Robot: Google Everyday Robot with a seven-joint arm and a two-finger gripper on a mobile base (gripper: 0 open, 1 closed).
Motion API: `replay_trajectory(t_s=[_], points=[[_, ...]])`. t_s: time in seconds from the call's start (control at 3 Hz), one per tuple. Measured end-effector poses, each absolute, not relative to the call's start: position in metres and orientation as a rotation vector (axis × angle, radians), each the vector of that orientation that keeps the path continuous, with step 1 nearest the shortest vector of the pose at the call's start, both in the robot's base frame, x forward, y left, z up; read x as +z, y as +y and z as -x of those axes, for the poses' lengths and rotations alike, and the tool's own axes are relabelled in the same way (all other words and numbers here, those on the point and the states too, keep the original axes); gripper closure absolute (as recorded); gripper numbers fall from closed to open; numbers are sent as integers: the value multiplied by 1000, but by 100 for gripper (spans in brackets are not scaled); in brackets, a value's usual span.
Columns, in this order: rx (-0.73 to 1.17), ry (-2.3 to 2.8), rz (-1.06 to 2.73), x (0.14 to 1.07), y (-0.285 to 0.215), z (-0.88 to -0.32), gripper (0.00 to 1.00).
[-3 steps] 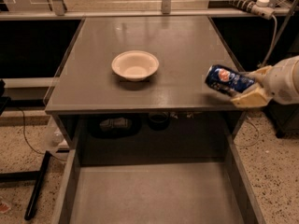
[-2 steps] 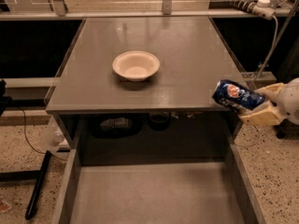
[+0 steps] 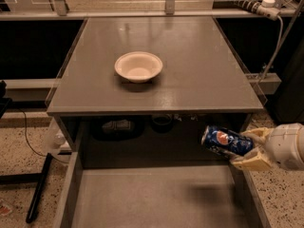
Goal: Place pepsi can into top drawer
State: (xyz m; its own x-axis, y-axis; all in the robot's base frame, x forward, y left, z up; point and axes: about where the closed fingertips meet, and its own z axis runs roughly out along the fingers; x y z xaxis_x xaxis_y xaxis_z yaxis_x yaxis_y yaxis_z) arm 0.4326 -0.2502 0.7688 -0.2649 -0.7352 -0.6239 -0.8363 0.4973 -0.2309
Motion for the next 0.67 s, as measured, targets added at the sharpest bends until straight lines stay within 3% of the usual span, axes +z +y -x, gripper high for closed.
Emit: replay_trajectory(t_s=[0.67], points=[[241, 2061, 1314, 723, -220, -444, 100]])
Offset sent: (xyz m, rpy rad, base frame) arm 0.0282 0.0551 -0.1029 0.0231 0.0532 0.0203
